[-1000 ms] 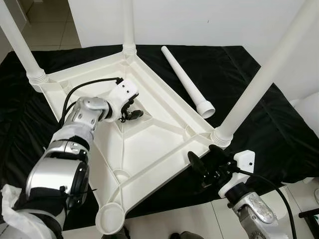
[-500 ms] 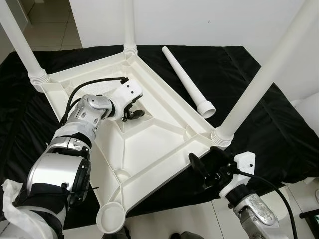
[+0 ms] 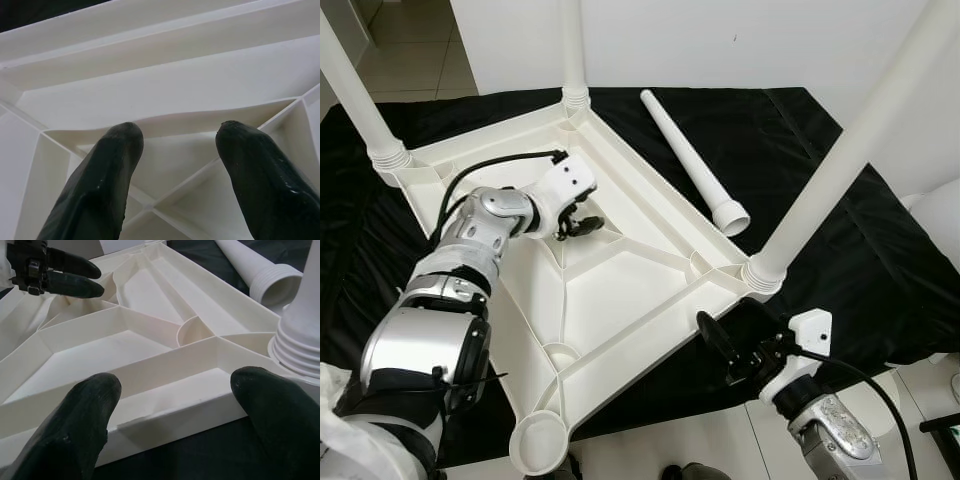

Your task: Building children table

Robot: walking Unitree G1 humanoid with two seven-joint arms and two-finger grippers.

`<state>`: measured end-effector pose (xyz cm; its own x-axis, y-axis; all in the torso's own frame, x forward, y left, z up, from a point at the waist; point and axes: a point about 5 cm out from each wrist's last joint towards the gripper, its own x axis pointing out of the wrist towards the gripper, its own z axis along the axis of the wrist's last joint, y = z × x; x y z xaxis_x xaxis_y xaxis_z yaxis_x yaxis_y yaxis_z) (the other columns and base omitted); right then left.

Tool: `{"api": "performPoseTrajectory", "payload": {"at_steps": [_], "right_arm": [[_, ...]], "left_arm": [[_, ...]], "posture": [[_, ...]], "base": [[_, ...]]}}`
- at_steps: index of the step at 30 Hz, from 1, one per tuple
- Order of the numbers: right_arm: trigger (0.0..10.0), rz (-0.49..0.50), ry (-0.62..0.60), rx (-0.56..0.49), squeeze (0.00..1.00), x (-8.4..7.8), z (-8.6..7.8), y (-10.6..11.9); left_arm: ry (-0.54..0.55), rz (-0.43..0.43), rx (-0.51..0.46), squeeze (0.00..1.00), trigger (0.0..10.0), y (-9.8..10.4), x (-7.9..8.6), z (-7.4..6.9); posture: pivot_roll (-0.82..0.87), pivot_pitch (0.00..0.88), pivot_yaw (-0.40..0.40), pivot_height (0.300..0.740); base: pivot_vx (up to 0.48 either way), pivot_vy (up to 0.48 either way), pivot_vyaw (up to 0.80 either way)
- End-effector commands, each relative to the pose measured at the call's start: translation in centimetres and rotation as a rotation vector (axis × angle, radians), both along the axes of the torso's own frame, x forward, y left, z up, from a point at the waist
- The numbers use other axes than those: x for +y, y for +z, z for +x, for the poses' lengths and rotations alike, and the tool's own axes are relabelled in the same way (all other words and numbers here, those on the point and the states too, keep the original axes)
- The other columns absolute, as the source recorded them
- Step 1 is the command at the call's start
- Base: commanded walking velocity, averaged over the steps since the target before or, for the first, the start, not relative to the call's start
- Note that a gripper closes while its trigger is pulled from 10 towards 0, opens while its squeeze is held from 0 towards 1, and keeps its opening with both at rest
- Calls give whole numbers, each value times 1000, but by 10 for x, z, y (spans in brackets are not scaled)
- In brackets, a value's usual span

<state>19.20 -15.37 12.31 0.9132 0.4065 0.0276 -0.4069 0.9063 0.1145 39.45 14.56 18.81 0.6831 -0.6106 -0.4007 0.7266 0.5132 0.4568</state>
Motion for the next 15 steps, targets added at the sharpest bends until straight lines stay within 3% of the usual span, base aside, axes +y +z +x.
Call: {"api": "performPoseTrajectory", "payload": {"at_steps": [1, 10, 15], "right_arm": [[10000, -22, 3, 13, 0, -3, -1, -3], [10000, -26, 9, 15, 0, -3, -1, -3], [10000, -34, 17, 15, 0, -3, 0, -4]], "left_arm": [[117, -10, -91, 0, 10000, -1, 5, 4], [27, -12, -73, 0, 10000, -4, 5, -2], [-79, -16, -32, 0, 10000, -9, 0, -9]], "posture": [[-46, 59, -12, 740], [-43, 52, -22, 740], [-42, 51, -24, 740]], "base": [[0, 0, 0], [0, 0, 0], [0, 0, 0]]}}
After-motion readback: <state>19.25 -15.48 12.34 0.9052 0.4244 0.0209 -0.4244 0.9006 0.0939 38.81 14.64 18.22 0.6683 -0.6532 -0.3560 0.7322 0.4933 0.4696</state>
